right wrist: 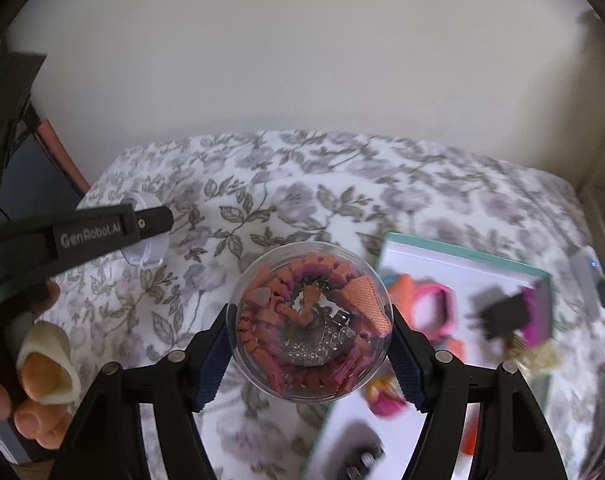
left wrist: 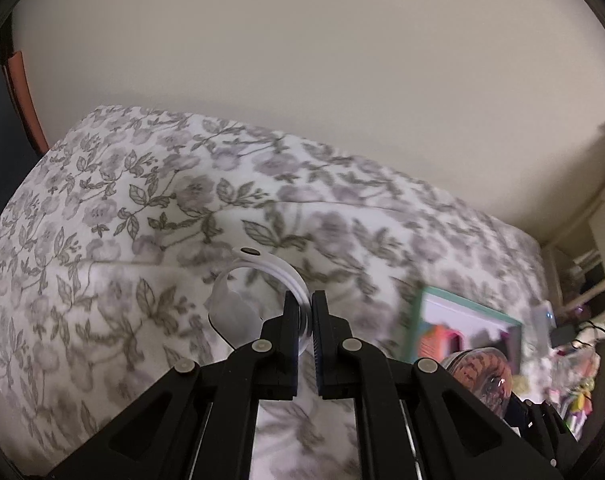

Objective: Organize rigid objects

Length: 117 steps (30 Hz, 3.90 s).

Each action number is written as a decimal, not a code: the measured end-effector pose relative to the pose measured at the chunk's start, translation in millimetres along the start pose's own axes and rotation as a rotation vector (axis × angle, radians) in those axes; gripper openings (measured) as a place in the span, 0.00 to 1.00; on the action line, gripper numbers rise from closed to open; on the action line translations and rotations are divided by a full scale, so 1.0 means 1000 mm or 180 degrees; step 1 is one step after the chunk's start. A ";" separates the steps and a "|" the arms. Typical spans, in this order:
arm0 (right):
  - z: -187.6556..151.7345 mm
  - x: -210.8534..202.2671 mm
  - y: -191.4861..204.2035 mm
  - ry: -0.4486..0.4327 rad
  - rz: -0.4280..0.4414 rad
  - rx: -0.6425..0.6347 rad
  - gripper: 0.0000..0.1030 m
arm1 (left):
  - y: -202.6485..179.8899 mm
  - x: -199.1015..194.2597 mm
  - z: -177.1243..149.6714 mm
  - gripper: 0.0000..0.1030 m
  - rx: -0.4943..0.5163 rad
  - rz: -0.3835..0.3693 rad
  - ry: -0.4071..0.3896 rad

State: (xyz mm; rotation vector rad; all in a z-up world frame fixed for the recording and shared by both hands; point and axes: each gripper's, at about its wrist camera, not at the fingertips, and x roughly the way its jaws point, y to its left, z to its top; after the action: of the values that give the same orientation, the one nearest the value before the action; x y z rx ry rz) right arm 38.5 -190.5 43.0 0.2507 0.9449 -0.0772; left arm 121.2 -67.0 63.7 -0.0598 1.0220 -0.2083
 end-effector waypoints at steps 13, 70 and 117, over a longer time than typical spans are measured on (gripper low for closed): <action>-0.042 -0.090 -0.059 -0.0262 -0.0023 0.0498 0.71 | -0.065 -0.059 -0.065 0.06 0.0380 -0.0187 -0.0123; -0.112 0.001 -0.171 0.0988 -0.0731 0.1109 0.72 | -0.141 0.023 -0.156 0.28 0.1185 -0.0262 0.0645; -0.085 -0.051 -0.121 -0.0035 -0.0546 0.0685 1.00 | -0.025 -0.018 -0.123 0.94 0.0468 0.0595 0.0161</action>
State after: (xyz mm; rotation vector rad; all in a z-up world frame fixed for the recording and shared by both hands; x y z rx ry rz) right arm -80.1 -289.1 14.7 0.3671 0.9464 -0.3389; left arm 4.0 -81.7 18.3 0.1748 1.0532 -0.1144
